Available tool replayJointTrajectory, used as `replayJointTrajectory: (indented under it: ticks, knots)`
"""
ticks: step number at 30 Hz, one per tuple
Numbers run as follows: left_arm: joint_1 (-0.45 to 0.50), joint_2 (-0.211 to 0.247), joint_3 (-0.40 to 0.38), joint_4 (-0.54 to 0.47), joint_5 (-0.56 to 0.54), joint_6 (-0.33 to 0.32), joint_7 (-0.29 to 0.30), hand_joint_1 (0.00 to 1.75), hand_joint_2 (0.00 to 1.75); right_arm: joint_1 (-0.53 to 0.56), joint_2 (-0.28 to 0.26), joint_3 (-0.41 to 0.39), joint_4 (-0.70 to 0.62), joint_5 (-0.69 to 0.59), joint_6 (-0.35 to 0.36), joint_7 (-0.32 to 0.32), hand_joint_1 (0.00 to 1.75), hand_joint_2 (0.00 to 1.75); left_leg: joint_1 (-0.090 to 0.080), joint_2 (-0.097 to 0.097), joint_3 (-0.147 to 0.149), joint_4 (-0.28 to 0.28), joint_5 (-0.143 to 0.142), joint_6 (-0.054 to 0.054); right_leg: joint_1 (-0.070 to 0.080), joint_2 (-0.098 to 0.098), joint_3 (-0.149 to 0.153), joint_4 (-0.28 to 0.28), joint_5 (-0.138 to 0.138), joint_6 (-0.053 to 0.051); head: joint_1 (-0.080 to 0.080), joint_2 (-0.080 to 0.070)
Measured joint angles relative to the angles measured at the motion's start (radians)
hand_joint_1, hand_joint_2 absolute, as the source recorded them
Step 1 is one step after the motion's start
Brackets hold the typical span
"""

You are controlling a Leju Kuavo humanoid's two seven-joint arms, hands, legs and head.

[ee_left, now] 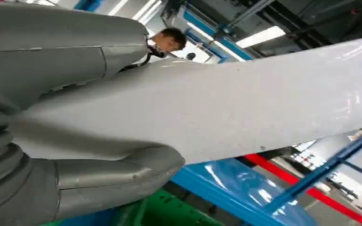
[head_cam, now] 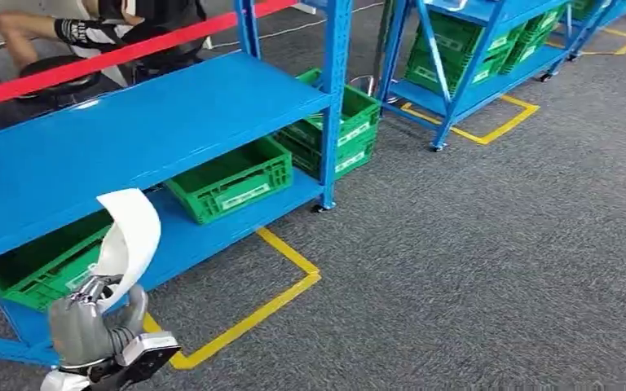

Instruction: Take the parts from the cabinet and place them on the table.

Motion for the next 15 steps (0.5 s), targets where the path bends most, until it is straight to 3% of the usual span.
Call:
replayJointTrajectory:
  ticks: [1, 2, 3, 4, 5, 6, 7, 8, 9, 11, 12, 13, 14, 15]
  knots:
    - [-0.003, -0.001, -0.001, 0.003, -0.001, 0.0, 0.0, 1.75, 1.75, 0.001, 0.0, -0.004, 0.0, 0.0, -0.001, -0.002, 0.0, 0.0, 0.005, 0.01, -0.001, -0.001, 0.006, -0.005, 0.004, 0.01, -0.007, 0.0, 0.002, -0.003, 0.003, 0.0]
    - [-0.003, -0.003, 0.0, 0.006, -0.001, 0.0, -0.002, 1.75, 1.75, 0.004, 0.0, -0.007, 0.0, 0.0, -0.003, 0.0, 0.0, 0.0, 0.006, 0.016, -0.004, 0.001, 0.01, -0.011, 0.003, 0.018, -0.016, -0.002, 0.012, -0.015, 0.004, 0.0]
    - [-0.004, -0.003, 0.001, 0.009, 0.002, 0.0, -0.003, 1.75, 1.75, 0.009, 0.001, -0.009, 0.001, 0.0, -0.004, 0.0, 0.0, 0.0, 0.011, -0.016, -0.01, 0.009, -0.014, -0.022, -0.002, 0.023, -0.025, -0.002, 0.024, -0.026, 0.002, 0.0]
    - [-0.002, -0.003, 0.002, 0.013, 0.008, 0.0, -0.006, 1.75, 1.75, 0.011, 0.001, -0.013, 0.001, -0.002, -0.007, 0.0, 0.0, 0.0, 0.011, -0.062, -0.022, 0.045, -0.076, -0.028, -0.002, 0.031, -0.04, -0.001, 0.036, -0.033, 0.002, 0.0]
    - [-0.001, -0.002, 0.003, 0.017, 0.012, 0.0, -0.009, 1.75, 1.75, 0.011, 0.001, -0.016, 0.001, -0.004, -0.007, -0.001, 0.0, 0.0, 0.012, -0.085, -0.04, 0.113, -0.143, -0.031, -0.002, 0.038, -0.057, -0.001, 0.05, -0.039, -0.001, 0.0]
    - [-0.002, -0.002, 0.005, 0.021, 0.017, 0.0, -0.013, 1.75, 1.75, 0.011, 0.003, -0.017, 0.001, -0.004, -0.008, -0.001, 0.0, 0.0, 0.011, -0.096, -0.063, 0.195, -0.198, -0.032, -0.001, 0.05, -0.066, 0.002, 0.065, -0.041, 0.0, 0.0]
    - [-0.002, -0.002, 0.005, 0.026, 0.018, 0.0, -0.015, 1.75, 1.75, 0.011, 0.005, -0.021, 0.001, -0.005, -0.01, -0.001, 0.0, 0.0, 0.011, -0.1, -0.078, 0.263, -0.228, -0.031, -0.001, 0.061, -0.088, 0.005, 0.079, -0.042, -0.001, 0.0]
    - [-0.002, -0.002, 0.005, 0.031, 0.018, 0.0, -0.018, 1.75, 1.75, 0.013, 0.006, -0.024, 0.001, -0.007, -0.011, -0.001, 0.0, 0.0, 0.01, -0.101, -0.08, 0.304, -0.224, -0.028, 0.0, 0.072, -0.108, 0.01, 0.092, -0.041, 0.0, 0.0]
    - [-0.003, -0.002, 0.005, 0.036, 0.021, 0.0, -0.021, 1.75, 1.75, 0.015, 0.008, -0.029, 0.001, -0.008, -0.014, -0.001, 0.0, 0.0, 0.01, -0.102, -0.063, 0.303, -0.194, -0.027, 0.0, 0.083, -0.129, 0.016, 0.103, -0.039, 0.0, 0.0]
    - [-0.006, -0.002, 0.005, 0.045, 0.038, 0.0, -0.023, 1.75, 1.75, 0.02, 0.009, -0.037, 0.001, -0.01, -0.016, -0.001, 0.0, 0.0, 0.012, -0.11, 0.024, 0.191, -0.117, -0.023, -0.002, 0.106, -0.168, 0.03, 0.121, -0.031, 0.0, 0.0]
    - [-0.009, 0.0, -0.002, 0.05, 0.05, 0.0, -0.023, 1.75, 1.75, 0.021, 0.01, -0.039, 0.001, -0.01, -0.016, -0.001, 0.0, 0.0, 0.013, -0.136, 0.085, 0.104, -0.105, -0.02, -0.005, 0.118, -0.184, 0.037, 0.131, -0.026, 0.0, 0.0]
    - [-0.015, 0.003, -0.014, 0.057, 0.057, 0.0, -0.022, 1.75, 1.75, 0.02, 0.01, -0.041, 0.0, -0.01, -0.016, -0.002, 0.0, 0.0, 0.014, -0.177, 0.134, 0.026, -0.136, -0.016, -0.001, 0.126, -0.199, 0.043, 0.136, -0.021, -0.002, 0.0]
    - [-0.018, 0.006, -0.027, 0.061, 0.063, 0.0, -0.022, 1.75, 1.75, 0.019, 0.01, -0.044, 0.0, -0.01, -0.017, -0.003, 0.0, 0.0, 0.019, -0.18, 0.148, -0.013, -0.149, -0.012, 0.001, 0.136, -0.209, 0.051, 0.145, -0.017, 0.002, 0.0]
    - [-0.02, 0.009, -0.038, 0.069, 0.076, 0.0, -0.022, 1.75, 1.75, 0.02, 0.01, -0.049, 0.0, -0.01, -0.017, -0.008, 0.0, 0.0, 0.016, -0.173, 0.138, -0.009, -0.15, -0.01, 0.0, 0.142, -0.212, 0.049, 0.155, -0.013, 0.002, 0.0]
